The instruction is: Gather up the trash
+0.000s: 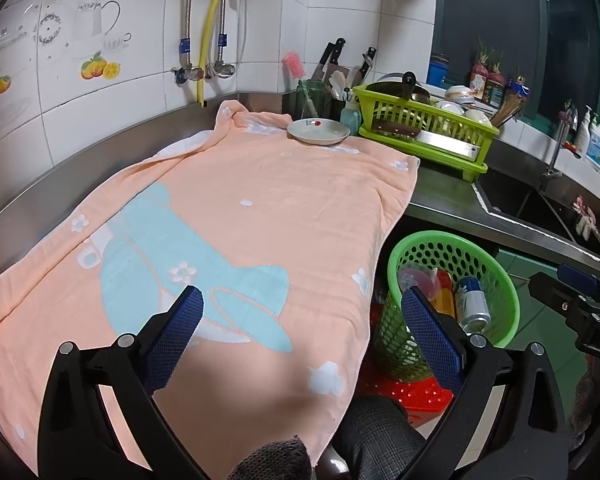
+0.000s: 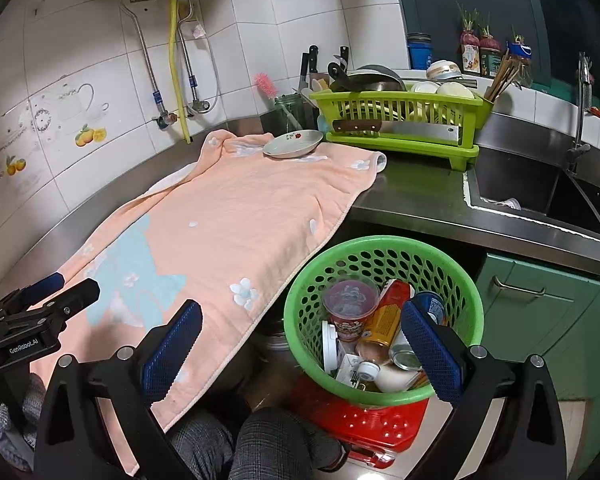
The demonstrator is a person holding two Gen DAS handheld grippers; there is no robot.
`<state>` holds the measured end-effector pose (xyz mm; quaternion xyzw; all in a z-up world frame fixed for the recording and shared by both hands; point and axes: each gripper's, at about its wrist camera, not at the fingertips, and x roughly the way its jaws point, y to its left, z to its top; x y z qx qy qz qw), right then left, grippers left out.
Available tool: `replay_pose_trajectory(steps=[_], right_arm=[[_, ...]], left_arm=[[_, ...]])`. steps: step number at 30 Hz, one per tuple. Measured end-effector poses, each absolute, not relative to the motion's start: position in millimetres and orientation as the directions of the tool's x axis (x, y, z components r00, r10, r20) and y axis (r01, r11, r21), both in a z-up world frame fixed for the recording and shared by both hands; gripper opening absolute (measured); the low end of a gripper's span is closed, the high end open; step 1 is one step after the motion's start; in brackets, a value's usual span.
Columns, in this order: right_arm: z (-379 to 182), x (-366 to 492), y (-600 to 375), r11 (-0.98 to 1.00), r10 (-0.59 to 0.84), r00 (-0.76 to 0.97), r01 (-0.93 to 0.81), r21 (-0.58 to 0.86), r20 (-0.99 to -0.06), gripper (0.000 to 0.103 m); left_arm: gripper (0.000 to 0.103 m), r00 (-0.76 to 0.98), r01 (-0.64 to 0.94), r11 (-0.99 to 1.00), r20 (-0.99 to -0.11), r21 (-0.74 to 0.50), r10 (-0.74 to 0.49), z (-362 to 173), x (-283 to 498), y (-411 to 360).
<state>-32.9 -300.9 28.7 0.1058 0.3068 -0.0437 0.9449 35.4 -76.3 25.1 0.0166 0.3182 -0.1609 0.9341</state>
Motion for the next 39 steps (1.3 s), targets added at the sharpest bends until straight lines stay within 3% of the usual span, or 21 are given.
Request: replay_pose_trajectory(steps=[39], right_arm=[[27.8,-34.6,-297.5,0.976,-0.006,0.810,0.134,0.174,-0.587,0.096]], left_arm=[[0.098,0.744,0.311,0.948,-0.603,-0.067,-0.286,22.1,31.5,-77.0]])
